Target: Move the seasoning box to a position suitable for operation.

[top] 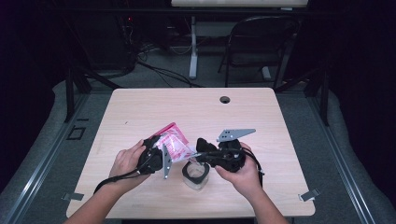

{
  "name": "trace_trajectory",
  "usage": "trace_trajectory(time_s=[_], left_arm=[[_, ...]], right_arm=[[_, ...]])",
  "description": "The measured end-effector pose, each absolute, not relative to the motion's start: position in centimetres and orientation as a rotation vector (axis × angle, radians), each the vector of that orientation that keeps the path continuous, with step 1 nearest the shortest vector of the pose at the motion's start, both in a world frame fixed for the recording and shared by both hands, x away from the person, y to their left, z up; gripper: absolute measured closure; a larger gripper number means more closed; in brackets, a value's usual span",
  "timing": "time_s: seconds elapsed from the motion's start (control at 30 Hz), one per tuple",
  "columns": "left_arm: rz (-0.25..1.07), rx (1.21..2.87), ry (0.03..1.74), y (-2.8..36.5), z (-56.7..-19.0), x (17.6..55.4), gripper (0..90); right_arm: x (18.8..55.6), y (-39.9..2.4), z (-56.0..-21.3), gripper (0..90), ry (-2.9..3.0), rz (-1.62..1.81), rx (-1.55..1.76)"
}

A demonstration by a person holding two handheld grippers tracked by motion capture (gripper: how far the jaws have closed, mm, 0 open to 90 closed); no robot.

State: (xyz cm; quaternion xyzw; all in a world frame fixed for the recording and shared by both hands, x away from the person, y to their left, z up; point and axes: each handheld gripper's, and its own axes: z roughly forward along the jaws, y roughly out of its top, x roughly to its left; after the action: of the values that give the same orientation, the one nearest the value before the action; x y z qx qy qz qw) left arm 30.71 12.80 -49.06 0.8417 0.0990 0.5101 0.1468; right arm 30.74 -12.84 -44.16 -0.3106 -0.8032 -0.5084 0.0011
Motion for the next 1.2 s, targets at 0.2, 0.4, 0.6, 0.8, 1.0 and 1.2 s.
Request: trace_trajectory(time_s=[0.2, 0.4, 0.6, 0.8, 1.0, 1.2], left_arm=[[1.501, 2.413, 0.276, 12.8, -49.04, 30.61, 61.5], [1.539, 2.411, 0.258, 12.73, -48.95, 30.4, 61.9], [1.578, 2.408, 0.242, 12.65, -48.96, 30.25, 62.1], [1.596, 2.401, 0.231, 12.6, -48.87, 30.14, 62.3], [1.608, 2.396, 0.22, 12.59, -48.9, 30.04, 62.5], [1.626, 2.392, 0.204, 12.44, -49.04, 29.71, 62.8]], right_arm=[[30.83, -12.82, -44.32, 90.0, -2.522, -1.589, -0.975], [30.93, -12.93, -44.42, 90.0, -2.522, -1.579, -0.982], [31.04, -12.95, -44.63, 90.0, -2.53, -1.57, -0.989], [31.15, -13.06, -44.75, 90.0, -2.527, -1.563, -0.998], [31.25, -13.12, -44.88, 90.0, -2.525, -1.56, -1.003], [31.35, -13.21, -45.0, 90.0, -2.529, -1.546, -1.011]])
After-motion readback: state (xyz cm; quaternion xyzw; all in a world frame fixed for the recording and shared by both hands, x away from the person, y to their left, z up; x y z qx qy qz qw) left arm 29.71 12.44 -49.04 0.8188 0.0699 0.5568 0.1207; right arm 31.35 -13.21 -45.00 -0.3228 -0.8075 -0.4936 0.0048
